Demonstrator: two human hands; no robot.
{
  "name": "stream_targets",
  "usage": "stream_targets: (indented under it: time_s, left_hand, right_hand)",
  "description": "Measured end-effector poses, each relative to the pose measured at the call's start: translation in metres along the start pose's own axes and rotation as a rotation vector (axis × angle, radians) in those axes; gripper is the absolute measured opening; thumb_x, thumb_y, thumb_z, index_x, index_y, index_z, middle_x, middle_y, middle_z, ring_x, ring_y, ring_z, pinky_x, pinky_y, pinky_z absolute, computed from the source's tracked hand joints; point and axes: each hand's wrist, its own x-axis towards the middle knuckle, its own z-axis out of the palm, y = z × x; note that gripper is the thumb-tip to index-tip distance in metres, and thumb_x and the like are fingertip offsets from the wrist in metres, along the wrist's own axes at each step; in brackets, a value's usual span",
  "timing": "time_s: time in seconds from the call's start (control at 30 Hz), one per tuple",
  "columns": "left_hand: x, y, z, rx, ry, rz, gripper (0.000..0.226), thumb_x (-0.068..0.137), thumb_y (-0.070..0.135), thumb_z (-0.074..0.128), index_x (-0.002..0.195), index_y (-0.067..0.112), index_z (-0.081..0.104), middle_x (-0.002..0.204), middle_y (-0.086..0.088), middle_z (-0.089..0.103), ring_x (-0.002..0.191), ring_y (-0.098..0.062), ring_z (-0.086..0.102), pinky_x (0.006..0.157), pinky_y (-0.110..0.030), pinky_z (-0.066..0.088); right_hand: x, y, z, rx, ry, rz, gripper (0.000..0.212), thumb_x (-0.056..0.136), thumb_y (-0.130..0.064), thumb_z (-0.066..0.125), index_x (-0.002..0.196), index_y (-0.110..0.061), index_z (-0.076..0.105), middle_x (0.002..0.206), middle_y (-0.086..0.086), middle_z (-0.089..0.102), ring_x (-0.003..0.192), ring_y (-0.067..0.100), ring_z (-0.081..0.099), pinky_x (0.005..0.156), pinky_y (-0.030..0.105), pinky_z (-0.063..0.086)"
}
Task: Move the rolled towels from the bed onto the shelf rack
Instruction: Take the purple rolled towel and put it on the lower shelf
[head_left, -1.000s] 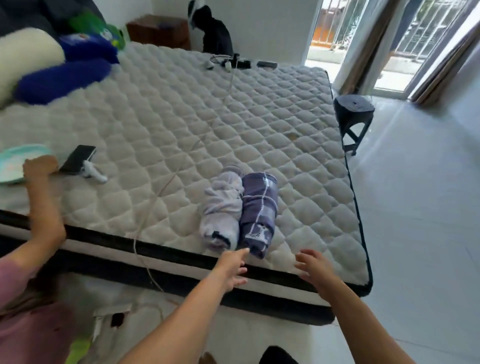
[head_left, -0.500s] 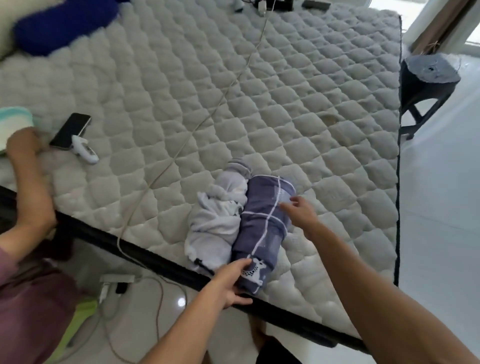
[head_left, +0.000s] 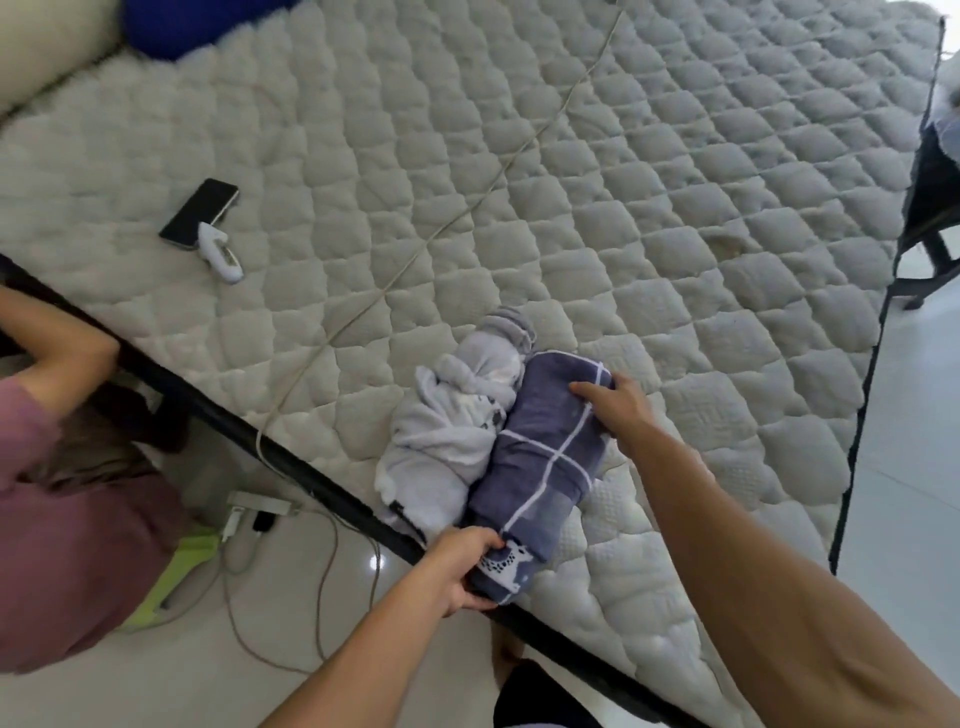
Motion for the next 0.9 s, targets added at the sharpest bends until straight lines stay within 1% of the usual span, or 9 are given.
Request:
stream_targets:
  time_s: [0.07, 0.17, 0.23, 0.3, 0.43, 0.57, 0.7, 0.83, 0.9]
  left_hand:
    - [-0.007, -0.004, -0.003, 0.013, 0.01, 0.031, 0.008, 0.087, 0.005, 0.053, 0.094, 0.009, 0.056, 0.09, -0.015, 0.06, 0.077, -0.028, 0.058, 0.068, -0.045, 0.052]
    - [-0.026, -0.016, -0.013, 0.063, 0.022, 0.091, 0.009, 0.086, 0.003, 0.052, 0.088, 0.01, 0.056, 0.094, -0.016, 0.06, 0.074, -0.028, 0.058, 0.064, -0.04, 0.053]
    - [-0.041, -0.029, -0.023, 0.093, 0.031, 0.122, 0.01, 0.086, 0.002, 0.051, 0.083, 0.011, 0.055, 0.091, -0.014, 0.06, 0.071, -0.027, 0.058, 0.064, -0.037, 0.053]
    - [-0.057, -0.046, -0.034, 0.121, 0.035, 0.168, 0.012, 0.087, 0.004, 0.051, 0.083, 0.013, 0.055, 0.086, -0.011, 0.061, 0.069, -0.026, 0.059, 0.063, -0.035, 0.051]
    - [-0.085, -0.093, -0.073, 0.12, 0.05, 0.286, 0.02, 0.084, 0.01, 0.053, 0.102, 0.017, 0.059, 0.103, -0.012, 0.066, 0.086, -0.03, 0.063, 0.071, -0.036, 0.052]
    - [-0.125, -0.16, -0.134, 0.0, 0.121, 0.353, 0.035, 0.082, 0.012, 0.055, 0.117, 0.016, 0.058, 0.102, -0.011, 0.067, 0.083, -0.029, 0.064, 0.071, -0.036, 0.053]
    - [-0.168, -0.245, -0.206, -0.184, 0.239, 0.415, 0.026, 0.084, 0.01, 0.053, 0.109, 0.015, 0.058, 0.103, -0.013, 0.067, 0.089, -0.032, 0.064, 0.087, -0.044, 0.051]
    - [-0.206, -0.337, -0.269, -0.441, 0.366, 0.446, 0.026, 0.085, 0.006, 0.051, 0.109, 0.014, 0.055, 0.091, -0.006, 0.064, 0.076, -0.022, 0.063, 0.076, -0.04, 0.052]
    - [-0.218, -0.379, -0.294, -0.566, 0.441, 0.459, 0.025, 0.085, 0.004, 0.051, 0.107, 0.015, 0.055, 0.092, -0.006, 0.063, 0.074, -0.02, 0.061, 0.077, -0.04, 0.051]
  right_hand:
    - [-0.021, 0.0, 0.0, 0.06, 0.065, -0.051, 0.023, 0.073, -0.029, 0.072, 0.09, -0.018, 0.063, 0.1, 0.013, 0.068, 0.089, 0.027, 0.064, 0.085, 0.044, 0.054]
    - [-0.064, -0.003, 0.002, 0.05, 0.158, -0.164, 0.023, 0.065, -0.038, 0.071, 0.07, -0.021, 0.056, 0.104, 0.01, 0.062, 0.084, 0.026, 0.061, 0.076, 0.039, 0.049]
    - [-0.096, -0.009, 0.006, 0.03, 0.182, -0.266, 0.026, 0.068, -0.034, 0.072, 0.064, -0.022, 0.049, 0.104, 0.009, 0.055, 0.083, 0.024, 0.055, 0.074, 0.035, 0.043]
    - [-0.133, -0.017, 0.013, 0.016, 0.184, -0.373, 0.024, 0.071, -0.028, 0.073, 0.068, -0.019, 0.051, 0.108, 0.013, 0.054, 0.087, 0.024, 0.054, 0.078, 0.034, 0.044]
    - [-0.212, -0.033, 0.038, 0.012, 0.147, -0.583, 0.021, 0.074, -0.018, 0.074, 0.086, -0.009, 0.059, 0.109, 0.006, 0.05, 0.093, 0.018, 0.048, 0.082, 0.025, 0.036]
    - [-0.299, -0.037, 0.088, -0.006, 0.019, -0.741, 0.024, 0.075, -0.022, 0.073, 0.094, -0.012, 0.061, 0.117, 0.004, 0.049, 0.108, 0.022, 0.051, 0.097, 0.033, 0.042]
    - [-0.39, -0.032, 0.154, -0.016, -0.167, -0.91, 0.038, 0.075, -0.021, 0.073, 0.109, -0.01, 0.063, 0.13, 0.007, 0.049, 0.121, 0.025, 0.049, 0.105, 0.039, 0.039]
    - [-0.493, -0.023, 0.225, -0.051, -0.422, -1.095, 0.028, 0.074, -0.017, 0.076, 0.097, -0.008, 0.063, 0.132, 0.01, 0.047, 0.121, 0.024, 0.048, 0.097, 0.021, 0.034]
    - [-0.547, -0.014, 0.257, -0.085, -0.557, -1.228, 0.029, 0.073, -0.015, 0.077, 0.096, -0.004, 0.064, 0.136, 0.01, 0.047, 0.123, 0.017, 0.046, 0.094, 0.009, 0.028]
